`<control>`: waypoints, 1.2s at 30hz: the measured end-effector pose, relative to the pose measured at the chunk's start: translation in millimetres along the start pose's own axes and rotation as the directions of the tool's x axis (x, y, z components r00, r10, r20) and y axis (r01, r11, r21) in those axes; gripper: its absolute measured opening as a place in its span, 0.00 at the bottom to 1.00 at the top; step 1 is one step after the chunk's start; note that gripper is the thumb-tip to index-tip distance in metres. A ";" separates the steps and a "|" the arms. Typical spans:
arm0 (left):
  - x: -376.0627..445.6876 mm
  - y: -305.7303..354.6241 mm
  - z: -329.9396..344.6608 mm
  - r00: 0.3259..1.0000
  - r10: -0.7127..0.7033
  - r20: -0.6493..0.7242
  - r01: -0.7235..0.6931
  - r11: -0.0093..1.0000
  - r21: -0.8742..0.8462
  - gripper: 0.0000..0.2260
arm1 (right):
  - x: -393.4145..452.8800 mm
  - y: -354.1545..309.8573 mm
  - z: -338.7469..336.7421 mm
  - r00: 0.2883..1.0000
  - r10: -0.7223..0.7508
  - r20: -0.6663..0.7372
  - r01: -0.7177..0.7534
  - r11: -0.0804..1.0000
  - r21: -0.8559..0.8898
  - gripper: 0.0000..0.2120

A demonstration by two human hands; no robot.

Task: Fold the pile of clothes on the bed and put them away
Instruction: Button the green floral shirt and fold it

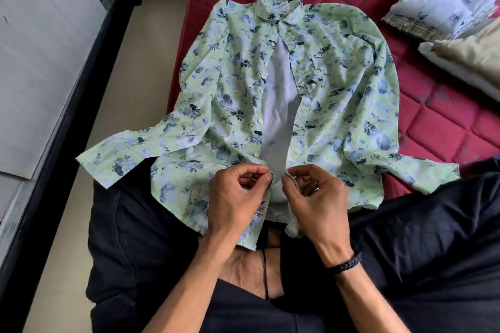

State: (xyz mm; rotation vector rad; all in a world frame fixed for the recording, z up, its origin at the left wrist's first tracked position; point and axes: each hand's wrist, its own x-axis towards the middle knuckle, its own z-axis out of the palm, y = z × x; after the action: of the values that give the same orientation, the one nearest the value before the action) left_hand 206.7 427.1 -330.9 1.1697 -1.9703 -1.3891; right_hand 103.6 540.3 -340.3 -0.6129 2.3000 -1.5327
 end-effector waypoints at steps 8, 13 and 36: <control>-2.9 3.8 5.6 1.000 0.014 0.009 -0.014 0.999 -0.049 0.04 | -1.2 -3.2 3.4 0.996 -0.047 0.073 0.051 0.997 -0.058 0.05; -3.7 3.4 6.8 1.000 0.022 0.017 -0.021 0.998 -0.054 0.04 | 2.1 -3.3 5.6 0.994 0.047 0.099 -0.050 0.999 0.020 0.05; -3.8 1.1 7.2 1.000 0.005 0.020 -0.004 0.998 -0.068 0.04 | 8.2 4.2 3.0 0.974 0.099 0.205 -0.138 0.972 0.189 0.04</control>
State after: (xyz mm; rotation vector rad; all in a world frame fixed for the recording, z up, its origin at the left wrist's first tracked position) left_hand 202.9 434.3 -332.3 1.1245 -1.9224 -1.4590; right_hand 97.2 535.2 -345.5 -0.5339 1.9702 -1.5513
